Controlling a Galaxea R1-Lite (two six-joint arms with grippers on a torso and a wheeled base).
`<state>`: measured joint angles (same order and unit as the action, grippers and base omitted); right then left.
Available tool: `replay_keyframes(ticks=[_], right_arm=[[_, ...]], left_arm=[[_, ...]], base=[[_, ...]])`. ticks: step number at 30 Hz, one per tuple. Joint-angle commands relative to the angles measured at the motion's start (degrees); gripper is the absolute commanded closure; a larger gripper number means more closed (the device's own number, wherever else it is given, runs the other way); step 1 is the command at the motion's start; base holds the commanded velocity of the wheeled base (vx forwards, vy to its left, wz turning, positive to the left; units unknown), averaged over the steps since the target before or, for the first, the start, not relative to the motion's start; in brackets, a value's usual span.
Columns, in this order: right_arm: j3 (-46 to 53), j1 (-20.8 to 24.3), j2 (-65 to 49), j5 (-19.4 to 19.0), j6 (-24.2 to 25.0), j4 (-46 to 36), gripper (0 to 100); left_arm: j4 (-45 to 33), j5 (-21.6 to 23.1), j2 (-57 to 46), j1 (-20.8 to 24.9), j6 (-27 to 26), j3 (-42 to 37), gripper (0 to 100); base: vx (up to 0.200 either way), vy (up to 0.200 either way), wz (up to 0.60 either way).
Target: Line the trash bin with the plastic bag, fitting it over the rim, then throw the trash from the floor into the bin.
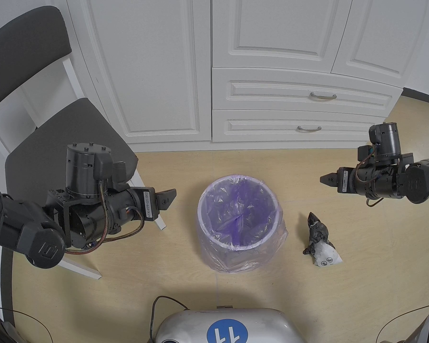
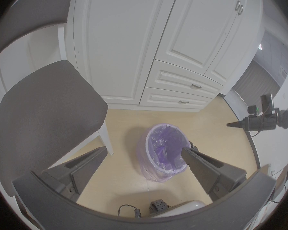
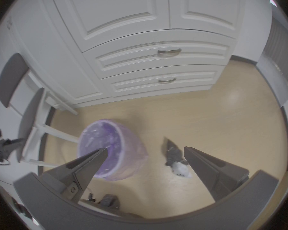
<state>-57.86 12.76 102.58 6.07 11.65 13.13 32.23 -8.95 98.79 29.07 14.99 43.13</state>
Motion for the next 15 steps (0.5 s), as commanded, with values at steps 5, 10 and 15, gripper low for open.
replay_keyframes(ticks=[5,10,15], right_arm=[[10.48,-2.13,-0.54,5.27,-7.52,14.73,0],[6.26,-3.27,2.18,2.19,-7.17,10.86,0],[-8.24,-2.57,5.26,0.17,-4.01,-10.32,0]], left_arm=[[0.20,0.25,-1.41,0.11,0.74,0.55,0],[0.29,0.16,-1.59,0.11,0.74,0.55,0],[0.29,0.16,-2.11,-0.07,0.83,0.55,0]], base=[[0.000,0.000,0.00],[0.000,0.000,0.00],[0.000,0.000,0.00]])
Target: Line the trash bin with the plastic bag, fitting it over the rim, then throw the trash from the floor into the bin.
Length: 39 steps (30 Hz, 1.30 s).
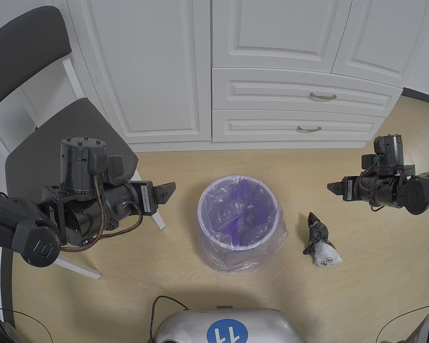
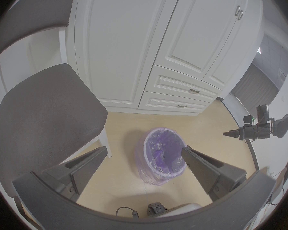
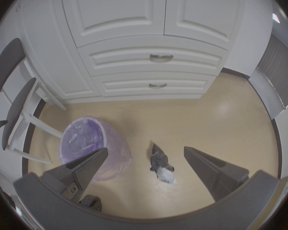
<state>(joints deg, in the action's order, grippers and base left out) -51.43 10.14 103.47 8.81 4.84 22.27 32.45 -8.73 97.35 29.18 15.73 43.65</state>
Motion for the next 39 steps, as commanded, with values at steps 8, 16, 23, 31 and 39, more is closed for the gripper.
replay_keyframes(ticks=[8,16,23,31,39], right_arm=[[-19.32,0.58,8.32,-8.99,9.13,-27.55,0],[-20.46,-3.20,17.20,-9.43,9.05,-22.01,0],[-25.47,-4.96,25.99,-9.52,9.40,-21.66,0],[-32.50,-5.48,35.04,-9.52,9.66,-21.66,0],[-36.81,-6.10,40.58,-10.13,9.66,-21.66,0]], left_arm=[[0.07,-0.15,-0.06,-0.18,0.09,0.03,0],[0.07,-0.41,0.20,0.17,-0.08,-0.06,0],[0.07,-0.32,0.64,0.17,-0.17,-0.15,0],[0.07,-0.50,1.70,0.17,-0.17,-0.15,0],[0.07,-0.50,2.49,0.26,-0.35,-0.06,0]], base=[[0.000,0.000,0.00],[0.000,0.000,0.00],[0.000,0.000,0.00],[0.000,0.000,0.00],[0.000,0.000,0.00]])
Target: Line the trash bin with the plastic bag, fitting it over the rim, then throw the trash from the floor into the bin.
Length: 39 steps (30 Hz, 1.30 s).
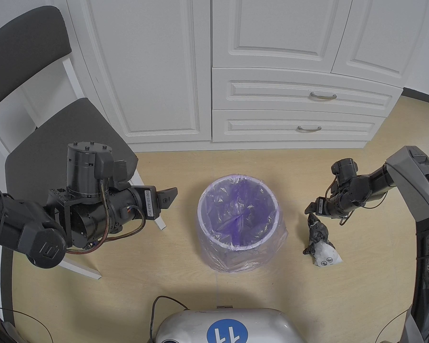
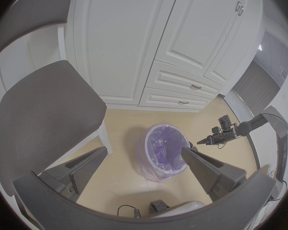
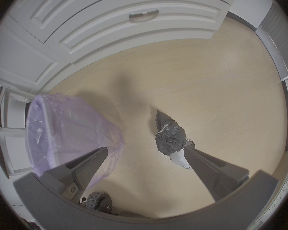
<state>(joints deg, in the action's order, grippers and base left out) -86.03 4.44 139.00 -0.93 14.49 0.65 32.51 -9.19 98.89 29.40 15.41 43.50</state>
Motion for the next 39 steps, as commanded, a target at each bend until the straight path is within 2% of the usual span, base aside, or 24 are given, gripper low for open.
replay_keyframes(ticks=[1,15,26,33,39], right_arm=[[-2.56,-0.57,5.41,-0.39,0.01,-0.03,0],[-8.28,-1.54,11.38,-0.39,-0.34,-0.56,0],[-8.45,-3.29,11.12,-0.13,-1.05,-2.58,0],[-6.61,-4.09,12.09,-0.30,-5.18,-2.84,0],[-7.84,-4.44,12.44,-1.18,-4.74,-2.58,0]], left_arm=[[0.01,-0.04,1.13,0.04,-0.12,0.10,0],[6.60,-0.30,4.47,-0.05,-0.20,-1.22,0],[6.60,-0.30,4.73,-0.05,-0.20,-1.40,0],[6.69,-0.30,4.56,-0.14,-0.20,-1.40,0],[6.69,-0.30,4.38,-0.05,-0.20,-1.75,0]], base=[[0.000,0.000,0.00],[0.000,0.000,0.00],[0.000,0.000,0.00],[0.000,0.000,0.00],[0.000,0.000,0.00]])
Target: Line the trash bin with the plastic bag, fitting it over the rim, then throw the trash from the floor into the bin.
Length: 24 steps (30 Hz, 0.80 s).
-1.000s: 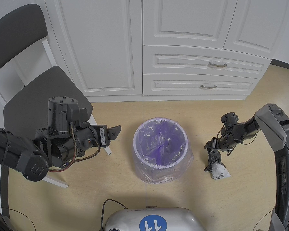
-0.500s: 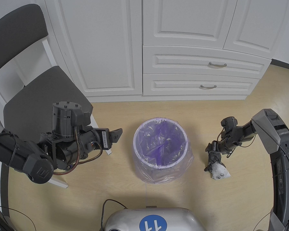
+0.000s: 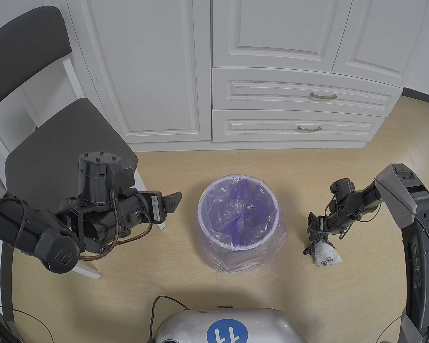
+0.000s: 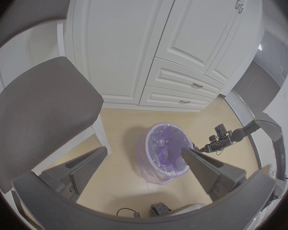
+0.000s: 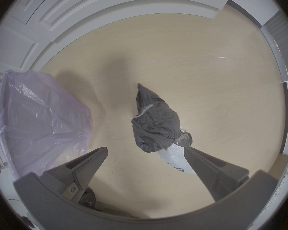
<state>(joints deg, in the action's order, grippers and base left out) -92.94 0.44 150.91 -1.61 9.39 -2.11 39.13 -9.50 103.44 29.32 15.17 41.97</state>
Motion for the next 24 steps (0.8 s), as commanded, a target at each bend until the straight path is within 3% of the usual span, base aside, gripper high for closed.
replay_keyframes(ticks=[1,11,18,24], right_arm=[[-1.63,-0.61,0.79,-0.94,0.63,0.18,0],[-9.72,-0.61,7.91,0.12,2.48,-0.70,0],[-17.45,-0.53,10.99,0.20,2.48,-10.99,0],[-18.68,-0.35,11.69,0.29,2.39,-12.31,0]], left_arm=[[0.07,0.00,-0.17,0.04,0.04,-0.14,0],[0.07,0.00,0.19,0.04,0.04,-0.14,0],[0.07,0.00,0.19,0.12,0.04,-0.14,0],[0.16,0.00,0.54,0.12,-0.05,-0.05,0]], base=[[0.000,0.000,0.00],[0.000,0.000,0.00],[0.000,0.000,0.00],[0.000,0.000,0.00]])
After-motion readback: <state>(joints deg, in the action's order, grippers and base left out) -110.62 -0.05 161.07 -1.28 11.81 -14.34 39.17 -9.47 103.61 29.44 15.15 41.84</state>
